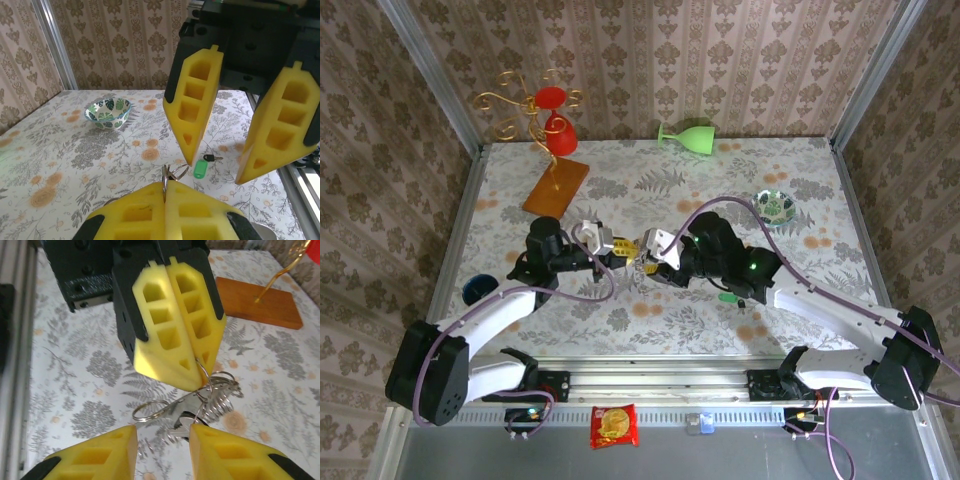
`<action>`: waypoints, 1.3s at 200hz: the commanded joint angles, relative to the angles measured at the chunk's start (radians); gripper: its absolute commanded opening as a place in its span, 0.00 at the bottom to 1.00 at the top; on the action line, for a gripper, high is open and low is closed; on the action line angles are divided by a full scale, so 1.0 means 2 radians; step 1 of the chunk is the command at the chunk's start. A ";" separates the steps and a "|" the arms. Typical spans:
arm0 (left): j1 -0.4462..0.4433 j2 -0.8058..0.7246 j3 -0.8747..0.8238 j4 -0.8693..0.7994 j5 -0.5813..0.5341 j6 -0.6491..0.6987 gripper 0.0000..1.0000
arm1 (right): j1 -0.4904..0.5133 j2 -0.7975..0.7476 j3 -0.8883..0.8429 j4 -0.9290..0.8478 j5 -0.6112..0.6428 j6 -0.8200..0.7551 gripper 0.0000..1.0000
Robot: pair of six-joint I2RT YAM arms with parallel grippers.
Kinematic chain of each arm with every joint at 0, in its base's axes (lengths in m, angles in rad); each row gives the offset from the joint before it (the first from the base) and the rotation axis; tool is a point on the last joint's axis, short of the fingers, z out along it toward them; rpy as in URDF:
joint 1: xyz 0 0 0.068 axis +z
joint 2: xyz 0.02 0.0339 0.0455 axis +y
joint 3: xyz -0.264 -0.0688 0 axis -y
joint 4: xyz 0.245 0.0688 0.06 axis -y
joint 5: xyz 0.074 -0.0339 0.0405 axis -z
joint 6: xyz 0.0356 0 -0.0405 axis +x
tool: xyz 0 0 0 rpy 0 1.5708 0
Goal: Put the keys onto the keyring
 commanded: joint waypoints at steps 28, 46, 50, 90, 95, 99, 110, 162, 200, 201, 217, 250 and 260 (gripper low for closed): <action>-0.013 -0.004 -0.005 0.035 -0.008 -0.038 0.00 | 0.017 -0.018 -0.021 0.058 0.072 -0.070 0.29; -0.016 -0.004 -0.007 0.039 -0.011 -0.040 0.00 | 0.019 -0.017 -0.023 0.061 0.078 -0.072 0.29; -0.016 -0.004 -0.006 0.040 -0.012 -0.040 0.00 | 0.020 -0.017 -0.022 0.061 0.081 -0.072 0.29; -0.017 -0.002 -0.011 0.056 -0.020 -0.053 0.00 | 0.024 -0.013 -0.024 0.059 0.088 -0.078 0.18; -0.017 -0.001 -0.011 0.057 -0.021 -0.055 0.00 | 0.024 -0.013 -0.024 0.059 0.088 -0.080 0.16; -0.017 -0.001 -0.012 0.059 -0.022 -0.057 0.00 | 0.024 -0.014 -0.024 0.058 0.088 -0.081 0.15; -0.017 0.000 -0.013 0.068 -0.025 -0.066 0.00 | 0.024 -0.013 -0.023 0.057 0.087 -0.084 0.11; -0.025 0.019 -0.018 0.119 -0.032 -0.102 0.00 | 0.027 -0.003 -0.021 0.060 0.076 -0.084 0.00; -0.031 0.022 -0.016 0.127 -0.031 -0.108 0.00 | 0.028 0.007 -0.020 0.064 0.068 -0.081 0.00; -0.031 0.021 -0.016 0.127 -0.032 -0.108 0.00 | 0.028 0.008 -0.019 0.064 0.067 -0.081 0.00; -0.031 0.020 -0.015 0.127 -0.032 -0.110 0.00 | 0.028 0.009 -0.020 0.061 0.066 -0.082 0.00; -0.031 0.019 -0.015 0.127 -0.026 -0.107 0.00 | 0.024 -0.008 -0.022 0.058 0.065 -0.074 0.02; -0.030 0.018 -0.016 0.126 -0.024 -0.103 0.00 | 0.014 -0.022 -0.026 0.054 0.045 -0.061 0.15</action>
